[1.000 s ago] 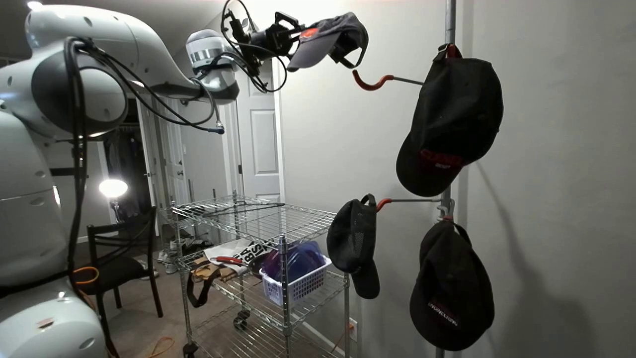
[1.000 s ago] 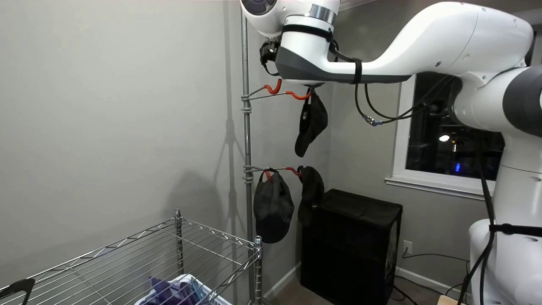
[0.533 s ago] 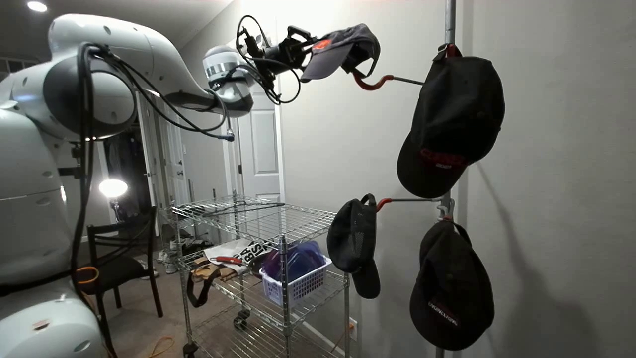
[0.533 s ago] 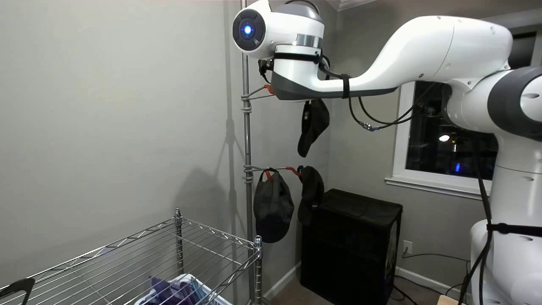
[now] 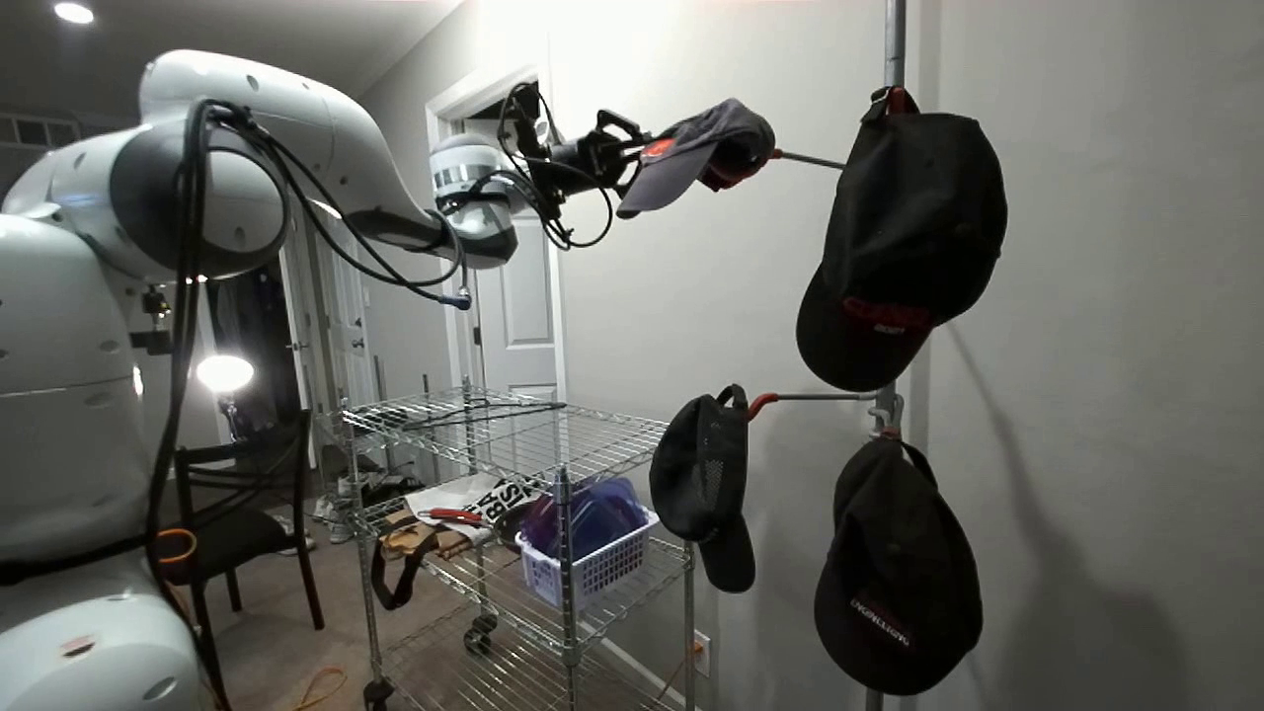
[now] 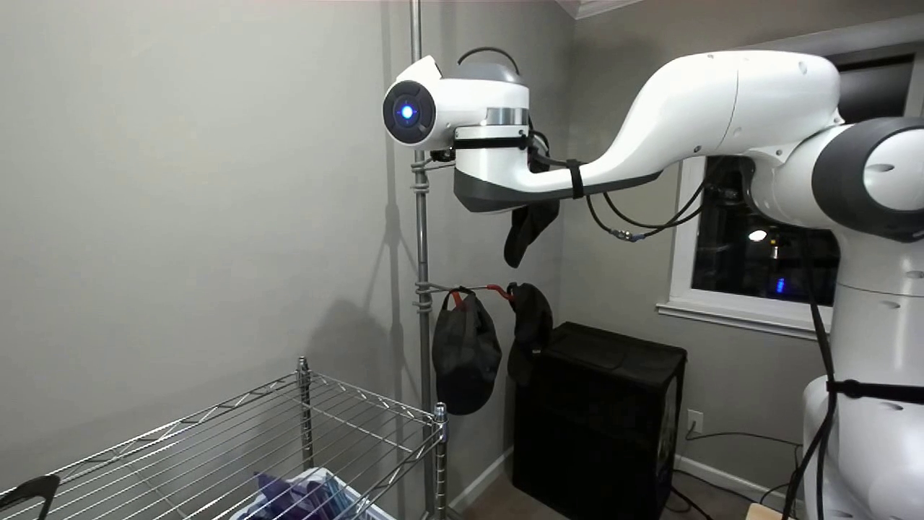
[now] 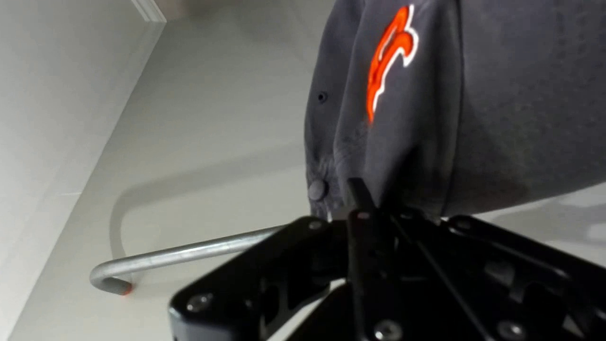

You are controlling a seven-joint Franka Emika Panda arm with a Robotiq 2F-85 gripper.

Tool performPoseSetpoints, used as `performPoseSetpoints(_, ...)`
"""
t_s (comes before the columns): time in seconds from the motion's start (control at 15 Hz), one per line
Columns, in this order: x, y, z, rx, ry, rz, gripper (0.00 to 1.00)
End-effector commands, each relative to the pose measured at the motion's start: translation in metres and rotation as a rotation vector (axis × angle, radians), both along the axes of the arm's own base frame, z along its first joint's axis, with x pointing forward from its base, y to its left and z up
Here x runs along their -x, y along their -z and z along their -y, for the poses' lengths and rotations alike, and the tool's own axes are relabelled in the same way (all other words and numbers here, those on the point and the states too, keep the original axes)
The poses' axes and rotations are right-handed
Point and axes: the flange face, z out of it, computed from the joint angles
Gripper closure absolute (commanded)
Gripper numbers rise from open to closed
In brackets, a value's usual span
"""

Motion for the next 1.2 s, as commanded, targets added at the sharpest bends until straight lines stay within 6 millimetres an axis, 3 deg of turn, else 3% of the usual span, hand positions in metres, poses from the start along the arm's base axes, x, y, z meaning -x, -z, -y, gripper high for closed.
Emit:
performPoseSetpoints(0.0,0.015,0.016,-0.008,-0.003,-0.068,-0.173,0.97)
performPoseSetpoints(0.47,0.042,0.025,-0.015,-0.187,-0.121,-0.428,0.97)
performPoseSetpoints(0.73,0.057,0.023,-0.008,-0.32,-0.079,-0.456,0.97)
performPoseSetpoints(1.13,0.067,0.021,-0.008,-0.38,-0.055,-0.482,0.97)
